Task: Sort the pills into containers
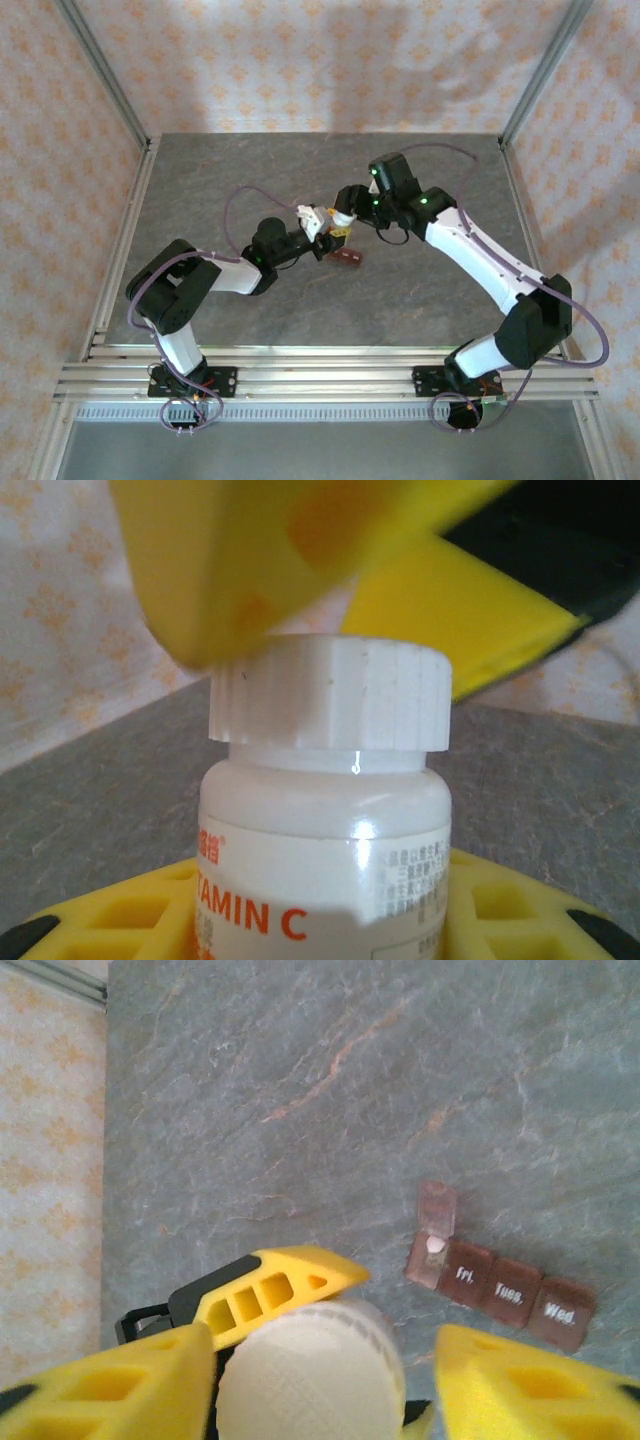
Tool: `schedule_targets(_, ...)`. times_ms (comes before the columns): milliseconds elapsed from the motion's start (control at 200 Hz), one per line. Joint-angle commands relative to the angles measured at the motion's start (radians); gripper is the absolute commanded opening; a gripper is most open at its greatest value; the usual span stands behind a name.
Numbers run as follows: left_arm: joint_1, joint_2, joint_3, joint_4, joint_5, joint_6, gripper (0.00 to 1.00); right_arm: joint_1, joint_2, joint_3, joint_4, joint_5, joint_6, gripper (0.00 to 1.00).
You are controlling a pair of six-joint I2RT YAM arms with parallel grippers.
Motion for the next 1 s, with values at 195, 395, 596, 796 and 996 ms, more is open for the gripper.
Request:
schedule_targets(195,0.006,-0.029,0.004,0.094,0.001,0.009,0.0,-0.099,-0.069,0.102,-0.124,-0.063,-0.333,0.8)
schedule_targets(395,0.005,-0.037,0.012,0.093,0.026,-0.006,0.0,-0.1,-0.006,0.179,-0.247,-0.238,-0.55,0.83)
schedule_targets(596,0.007,-0.037,0.02,0.095,0.044,-0.02,0.0,-0.099,0.062,0.233,-0.315,-0.284,-0.621,0.81)
schedule_targets(796,0.008,-0.038,0.024,0.094,0.051,-0.026,0.0,-0.091,0.094,0.229,-0.316,-0.286,-0.629,0.76)
schedule_targets(996,0.008,-0.042,0.022,0.094,0.054,-0.027,0.0,-0.086,0.115,0.224,-0.305,-0.295,-0.626,0.7)
